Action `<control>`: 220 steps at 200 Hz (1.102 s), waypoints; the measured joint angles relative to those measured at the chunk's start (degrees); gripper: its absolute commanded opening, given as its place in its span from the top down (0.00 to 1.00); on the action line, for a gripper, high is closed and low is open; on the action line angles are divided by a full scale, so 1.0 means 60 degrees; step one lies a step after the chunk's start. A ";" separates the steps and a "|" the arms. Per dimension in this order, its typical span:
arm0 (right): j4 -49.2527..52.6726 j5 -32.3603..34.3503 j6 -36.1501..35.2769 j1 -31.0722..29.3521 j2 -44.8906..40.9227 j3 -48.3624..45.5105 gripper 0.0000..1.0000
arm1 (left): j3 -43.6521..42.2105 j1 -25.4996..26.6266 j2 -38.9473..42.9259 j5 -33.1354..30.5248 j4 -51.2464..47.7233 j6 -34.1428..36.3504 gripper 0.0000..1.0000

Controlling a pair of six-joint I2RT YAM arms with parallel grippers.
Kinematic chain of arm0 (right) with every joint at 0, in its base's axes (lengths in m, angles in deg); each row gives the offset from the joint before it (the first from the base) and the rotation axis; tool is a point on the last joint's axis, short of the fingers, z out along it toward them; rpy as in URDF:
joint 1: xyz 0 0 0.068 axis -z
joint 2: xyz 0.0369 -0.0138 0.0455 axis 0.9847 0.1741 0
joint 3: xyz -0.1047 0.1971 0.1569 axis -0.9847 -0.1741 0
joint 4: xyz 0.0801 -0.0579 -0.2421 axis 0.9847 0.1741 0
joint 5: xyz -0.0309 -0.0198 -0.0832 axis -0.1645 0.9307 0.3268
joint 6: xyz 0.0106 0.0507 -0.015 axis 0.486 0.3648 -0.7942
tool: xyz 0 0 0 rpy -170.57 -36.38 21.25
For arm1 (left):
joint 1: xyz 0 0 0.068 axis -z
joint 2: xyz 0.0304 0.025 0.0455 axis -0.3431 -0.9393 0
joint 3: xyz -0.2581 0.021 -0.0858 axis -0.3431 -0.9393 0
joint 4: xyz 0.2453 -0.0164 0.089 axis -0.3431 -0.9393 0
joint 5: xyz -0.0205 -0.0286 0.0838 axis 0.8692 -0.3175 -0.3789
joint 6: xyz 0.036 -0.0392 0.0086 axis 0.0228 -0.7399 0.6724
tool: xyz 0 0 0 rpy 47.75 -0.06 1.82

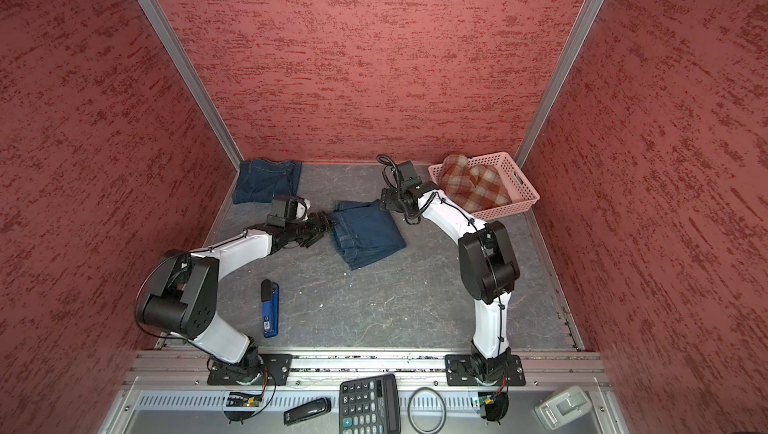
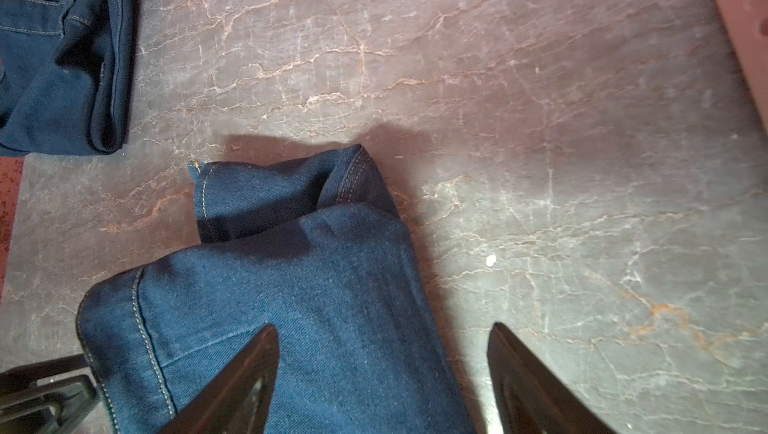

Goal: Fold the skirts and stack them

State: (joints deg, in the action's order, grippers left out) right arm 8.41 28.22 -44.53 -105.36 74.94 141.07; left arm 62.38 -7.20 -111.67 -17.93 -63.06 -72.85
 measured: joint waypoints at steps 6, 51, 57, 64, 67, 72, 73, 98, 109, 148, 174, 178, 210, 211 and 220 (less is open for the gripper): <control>-0.0036 -0.0025 -0.0022 0.0007 -0.0018 -0.0044 0.20 | 0.0000 0.0000 -0.0091 0.0062 0.0127 -0.0033 0.20; -0.0353 -0.0168 -0.0109 0.0204 -0.0346 -0.0379 0.20 | 0.0171 0.0109 -0.1198 0.0288 0.0590 -0.0153 0.19; -0.0404 -0.0189 -0.0109 0.0229 -0.0397 -0.0419 0.20 | 0.0204 0.0138 -0.1330 0.0284 0.0616 -0.0153 0.22; -0.0463 -0.0211 -0.0109 0.0259 -0.0459 -0.0481 0.20 | 0.0233 0.0168 -0.1446 0.0284 0.0637 -0.0164 0.26; -0.0474 -0.0211 -0.0109 0.0266 -0.0481 -0.0499 0.20 | 0.0255 0.0186 -0.1504 0.0284 0.0648 -0.0204 0.28; -0.0495 -0.0226 -0.0109 0.0273 -0.0506 -0.0525 0.20 | 0.0277 0.0208 -0.1555 0.0295 0.0678 -0.0197 0.32; -0.0506 -0.0229 -0.0109 0.0277 -0.0514 -0.0532 0.20 | 0.0280 0.0211 -0.1563 0.0291 0.0685 -0.0222 0.33; -0.0619 -0.0270 -0.0109 0.0317 -0.0601 -0.0681 0.20 | 0.0532 0.0313 -0.1694 0.0426 0.1013 -0.0266 0.74; -0.0678 -0.0273 -0.0109 0.0331 -0.0616 -0.0783 0.20 | 0.0685 0.0339 -0.1687 0.0437 0.1064 -0.0313 0.85; -0.0729 -0.0273 -0.0109 0.0390 -0.0761 -0.1268 0.20 | 0.1439 0.0455 -0.1654 0.0466 0.0903 -0.0244 0.95; -0.0776 -0.0273 -0.0102 0.0441 -0.0973 -0.1435 0.20 | 0.2197 0.0714 -0.1654 0.0466 0.0627 -0.0211 0.98; -0.0783 -0.0273 -0.0102 0.0459 -0.1016 -0.1453 0.20 | 0.2331 0.0765 -0.1657 0.0474 0.0579 -0.0211 0.98; -0.0849 -0.0270 -0.0102 0.0645 -0.1384 -0.1555 0.20 | 0.3330 0.1173 -0.1661 0.0495 0.0372 -0.0226 0.99; -0.0849 -0.0270 -0.0102 0.0656 -0.1402 -0.1563 0.20 | 0.3366 0.1191 -0.1661 0.0499 0.0368 -0.0226 0.99; -0.0878 -0.0270 -0.0102 0.0721 -0.1512 -0.1614 0.20 | 0.3566 0.1290 -0.1679 0.0503 0.0364 -0.0277 0.99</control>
State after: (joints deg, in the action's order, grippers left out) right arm 3.14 26.61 -45.14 -101.03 65.87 131.39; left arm 83.78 0.53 -121.75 -14.91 -60.88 -74.51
